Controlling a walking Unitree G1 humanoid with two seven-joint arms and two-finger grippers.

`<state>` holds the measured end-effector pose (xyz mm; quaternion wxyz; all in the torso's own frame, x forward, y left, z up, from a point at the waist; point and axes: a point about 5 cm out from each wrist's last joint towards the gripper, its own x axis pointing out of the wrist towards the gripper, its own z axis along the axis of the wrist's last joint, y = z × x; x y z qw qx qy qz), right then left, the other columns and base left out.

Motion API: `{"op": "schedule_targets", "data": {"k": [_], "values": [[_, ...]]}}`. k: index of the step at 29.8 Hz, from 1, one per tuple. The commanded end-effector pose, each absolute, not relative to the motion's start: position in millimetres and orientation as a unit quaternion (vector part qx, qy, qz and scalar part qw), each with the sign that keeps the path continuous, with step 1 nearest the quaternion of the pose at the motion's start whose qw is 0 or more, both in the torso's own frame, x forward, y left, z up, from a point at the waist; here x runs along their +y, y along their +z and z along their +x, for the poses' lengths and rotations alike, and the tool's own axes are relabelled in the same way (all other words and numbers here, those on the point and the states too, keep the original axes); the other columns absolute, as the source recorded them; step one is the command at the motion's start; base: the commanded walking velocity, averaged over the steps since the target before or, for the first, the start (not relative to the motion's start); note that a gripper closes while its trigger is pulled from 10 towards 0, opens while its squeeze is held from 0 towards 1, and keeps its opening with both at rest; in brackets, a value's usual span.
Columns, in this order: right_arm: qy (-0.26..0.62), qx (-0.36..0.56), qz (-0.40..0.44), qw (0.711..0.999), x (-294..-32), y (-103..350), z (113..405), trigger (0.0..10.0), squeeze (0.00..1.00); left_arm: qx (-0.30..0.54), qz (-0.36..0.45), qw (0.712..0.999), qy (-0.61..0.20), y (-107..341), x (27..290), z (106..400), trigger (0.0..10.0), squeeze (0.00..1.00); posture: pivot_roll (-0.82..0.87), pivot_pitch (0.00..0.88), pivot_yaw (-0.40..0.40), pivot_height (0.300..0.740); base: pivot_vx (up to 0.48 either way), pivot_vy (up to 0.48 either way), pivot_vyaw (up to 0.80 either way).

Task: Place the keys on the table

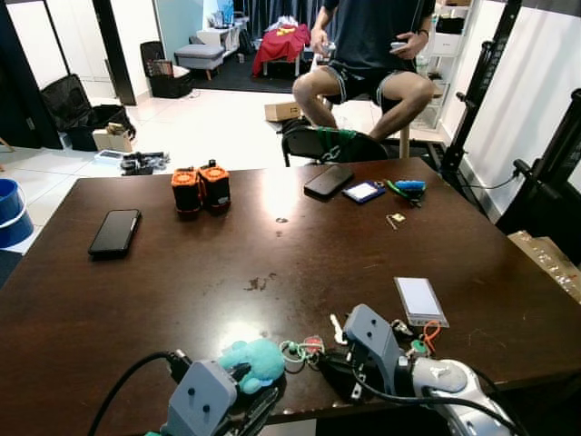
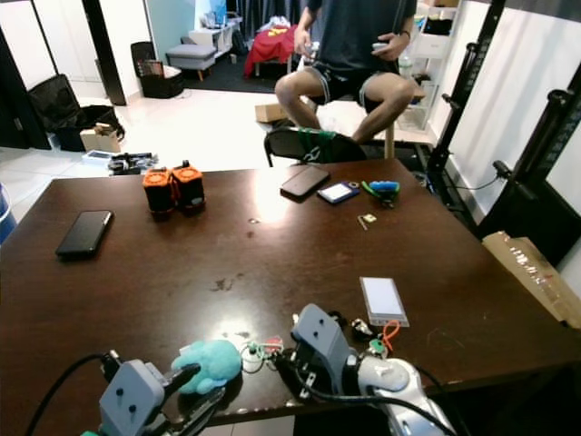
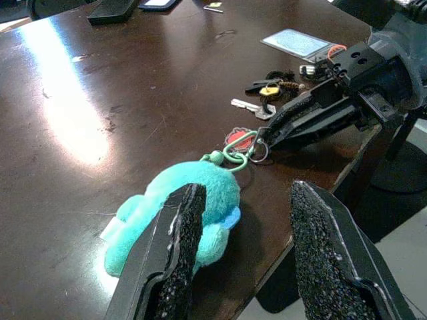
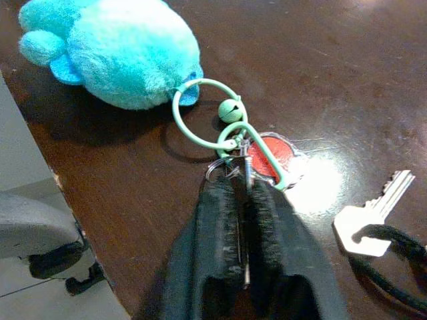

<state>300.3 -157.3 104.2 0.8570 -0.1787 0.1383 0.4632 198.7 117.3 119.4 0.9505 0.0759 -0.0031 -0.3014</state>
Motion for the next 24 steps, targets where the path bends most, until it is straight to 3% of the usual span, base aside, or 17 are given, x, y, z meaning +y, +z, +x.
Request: {"op": "schedule_targets", "data": {"k": [1, 2, 20, 24], "values": [[0.465, 0.145, -0.167, 0.857, -157, 101, 299, 10.0, 1.00, 0.004, 0.075, 0.949, -0.306, 118, 117, 196, 10.0, 0.00, -0.13, 0.000, 0.094, 0.740, 0.000, 0.000, 0.00], [0.470, 0.141, -0.160, 0.857, -156, 103, 298, 10.0, 0.00, 0.004, 0.076, 0.949, -0.306, 118, 117, 196, 10.0, 0.00, -0.13, 0.000, 0.094, 0.740, 0.000, 0.000, 0.00], [0.518, 0.104, -0.089, 0.845, -145, 128, 297, 10.0, 0.00, 0.006, 0.079, 0.949, -0.306, 120, 121, 198, 10.0, 0.00, -0.13, 0.000, 0.097, 0.740, 0.000, 0.000, 0.00], [0.484, 0.078, -0.062, 0.870, -144, 135, 305, 10.0, 0.00, 0.001, 0.084, 0.954, -0.289, 120, 125, 201, 10.0, 0.00, -0.14, 0.000, 0.100, 0.740, 0.000, 0.000, 0.00]]}}
